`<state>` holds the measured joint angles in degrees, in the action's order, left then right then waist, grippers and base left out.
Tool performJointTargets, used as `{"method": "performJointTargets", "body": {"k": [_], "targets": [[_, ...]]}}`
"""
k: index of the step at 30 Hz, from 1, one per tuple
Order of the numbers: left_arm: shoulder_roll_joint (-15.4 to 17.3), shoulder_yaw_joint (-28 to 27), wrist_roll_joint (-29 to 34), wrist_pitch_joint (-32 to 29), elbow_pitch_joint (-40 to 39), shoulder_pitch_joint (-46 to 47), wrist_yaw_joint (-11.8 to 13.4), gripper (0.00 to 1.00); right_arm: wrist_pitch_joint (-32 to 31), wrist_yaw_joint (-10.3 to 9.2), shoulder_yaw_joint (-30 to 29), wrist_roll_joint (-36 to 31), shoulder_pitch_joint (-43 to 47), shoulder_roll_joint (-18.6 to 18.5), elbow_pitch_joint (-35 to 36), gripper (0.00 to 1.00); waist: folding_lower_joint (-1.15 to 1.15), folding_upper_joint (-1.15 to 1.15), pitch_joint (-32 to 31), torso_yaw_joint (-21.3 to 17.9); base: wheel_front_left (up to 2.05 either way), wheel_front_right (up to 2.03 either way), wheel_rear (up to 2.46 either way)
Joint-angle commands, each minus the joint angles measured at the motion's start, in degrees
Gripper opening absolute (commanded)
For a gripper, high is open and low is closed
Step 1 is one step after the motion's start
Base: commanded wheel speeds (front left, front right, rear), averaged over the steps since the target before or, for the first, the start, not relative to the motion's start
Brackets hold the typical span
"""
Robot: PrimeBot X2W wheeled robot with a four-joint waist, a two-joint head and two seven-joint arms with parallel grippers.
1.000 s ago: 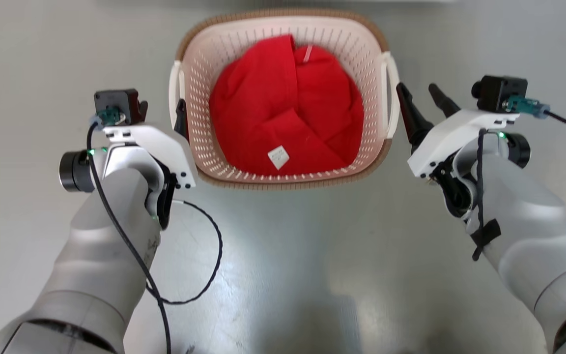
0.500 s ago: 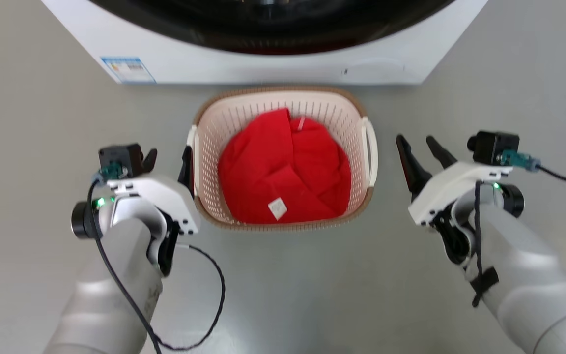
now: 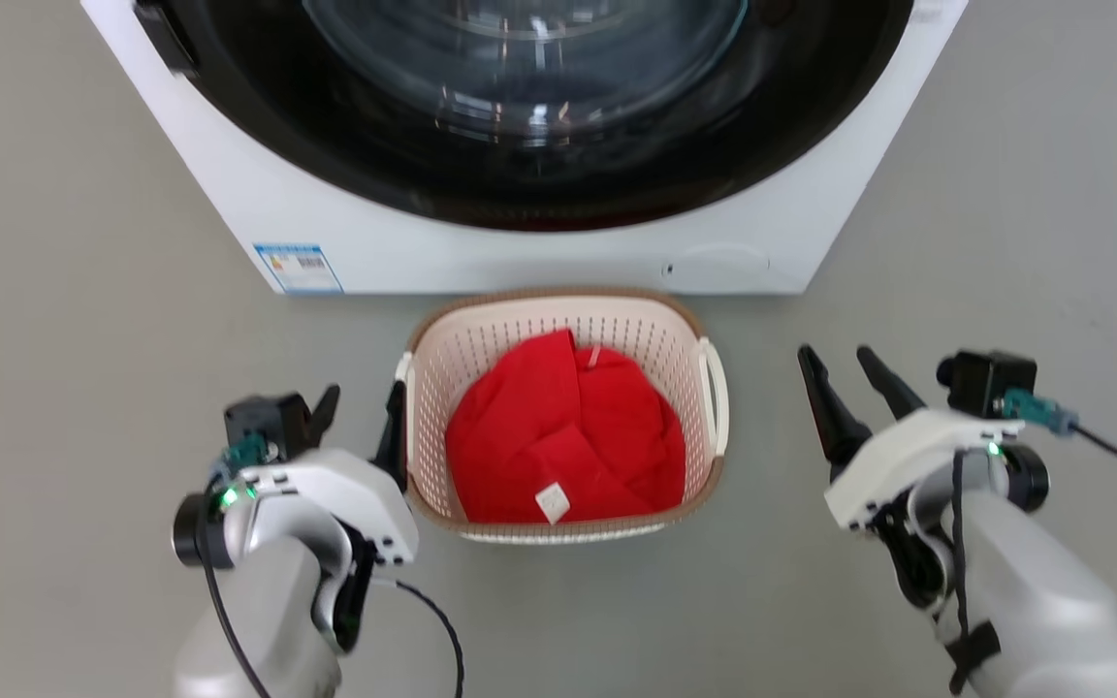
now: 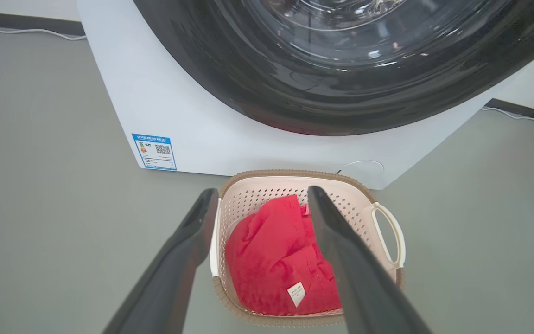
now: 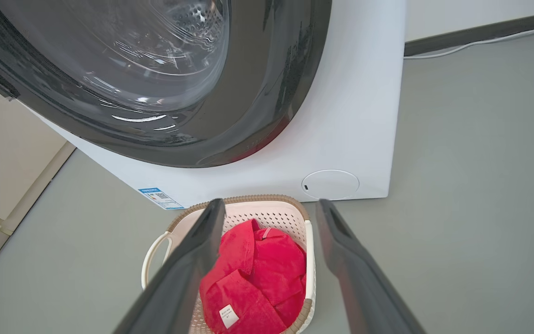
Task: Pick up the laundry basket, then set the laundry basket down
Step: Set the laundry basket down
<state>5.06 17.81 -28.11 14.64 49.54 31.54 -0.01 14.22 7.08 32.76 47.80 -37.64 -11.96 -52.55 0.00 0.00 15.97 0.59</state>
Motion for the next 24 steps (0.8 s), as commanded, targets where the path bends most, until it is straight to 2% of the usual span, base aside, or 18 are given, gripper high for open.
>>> {"method": "performJointTargets", "body": {"k": [1, 12, 24], "targets": [[0.84, -2.23, 1.07, 0.36, -3.0, -1.83, 0.37, 1.0, 0.78, 0.41, -1.07, -2.23, 3.13, 0.09, 2.27, 1.0, 0.0, 0.0, -2.58, 0.21, 0.0, 0.0, 0.0], [0.06, -5.31, 4.82, 0.36, -12.55, -10.17, 0.09, 1.0, 0.78, 0.41, -10.55, -11.3, 12.57, 0.75, 12.43, 1.0, 0.0, 0.0, -8.23, 1.26, 0.0, 0.0, 0.0], [-0.97, -7.19, 7.31, 0.36, -19.31, -16.74, 0.34, 1.0, 0.78, 0.41, -17.75, -18.47, 20.93, 2.26, 21.8, 1.0, 0.0, 0.0, -12.5, 1.65, 0.0, 0.0, 0.0]]}}
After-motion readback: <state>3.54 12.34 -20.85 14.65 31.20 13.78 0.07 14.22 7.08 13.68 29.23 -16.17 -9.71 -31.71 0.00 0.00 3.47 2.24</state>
